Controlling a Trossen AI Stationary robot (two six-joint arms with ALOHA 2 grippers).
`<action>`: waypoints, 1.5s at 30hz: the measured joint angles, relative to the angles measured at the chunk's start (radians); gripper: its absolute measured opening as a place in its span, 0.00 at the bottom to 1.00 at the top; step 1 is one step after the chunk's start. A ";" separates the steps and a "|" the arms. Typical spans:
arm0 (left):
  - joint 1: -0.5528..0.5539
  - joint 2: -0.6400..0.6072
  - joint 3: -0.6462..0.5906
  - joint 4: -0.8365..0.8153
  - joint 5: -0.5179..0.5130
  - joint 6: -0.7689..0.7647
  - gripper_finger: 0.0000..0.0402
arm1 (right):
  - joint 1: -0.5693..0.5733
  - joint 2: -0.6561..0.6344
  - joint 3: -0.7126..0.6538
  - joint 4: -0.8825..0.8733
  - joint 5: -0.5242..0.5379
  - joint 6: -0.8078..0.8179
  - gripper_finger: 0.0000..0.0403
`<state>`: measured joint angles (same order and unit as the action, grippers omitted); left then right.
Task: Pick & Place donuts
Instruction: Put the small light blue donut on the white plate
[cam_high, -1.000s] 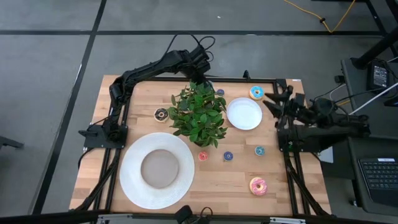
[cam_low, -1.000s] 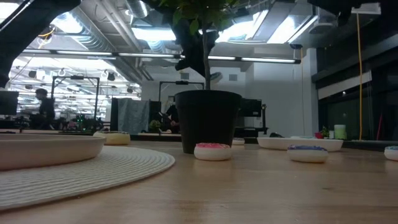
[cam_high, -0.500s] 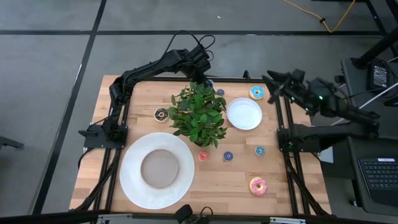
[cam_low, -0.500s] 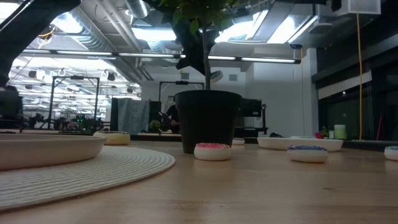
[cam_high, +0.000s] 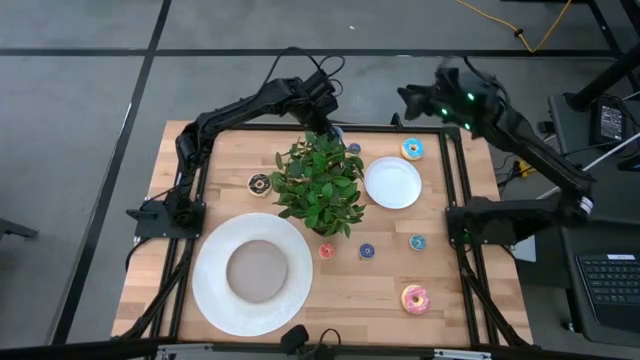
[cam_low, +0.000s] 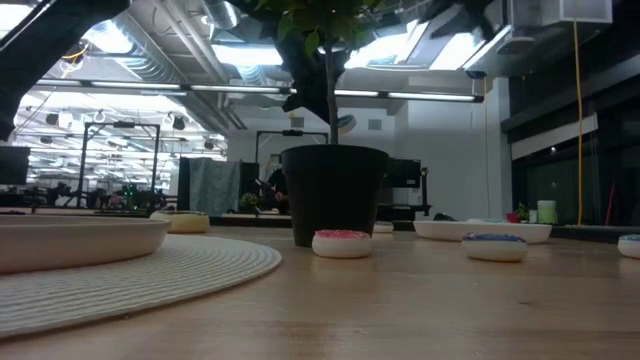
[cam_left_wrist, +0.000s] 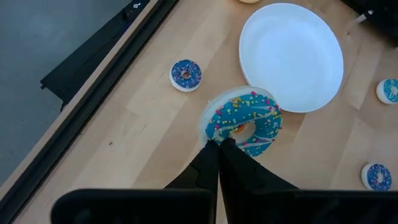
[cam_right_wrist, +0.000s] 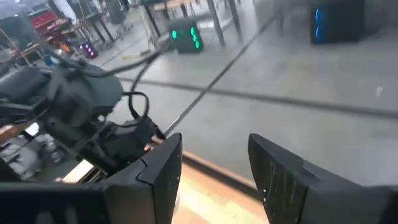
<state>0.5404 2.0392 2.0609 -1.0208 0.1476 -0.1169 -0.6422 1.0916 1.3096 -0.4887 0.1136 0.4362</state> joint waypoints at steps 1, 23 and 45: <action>0.003 0.000 0.000 0.000 -0.001 0.001 0.00 | -0.019 0.027 0.012 -0.006 -0.031 0.015 0.46; 0.084 0.000 0.000 0.007 -0.025 -0.079 0.00 | -0.137 0.496 0.178 0.037 -0.457 0.021 0.46; 0.105 0.000 0.000 0.016 -0.024 -0.082 0.00 | -0.053 0.671 0.179 0.152 -0.528 0.032 0.46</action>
<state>0.6453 2.0396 2.0609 -1.0050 0.1234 -0.1986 -0.6954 1.7628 1.4891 -0.3366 -0.4145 0.4679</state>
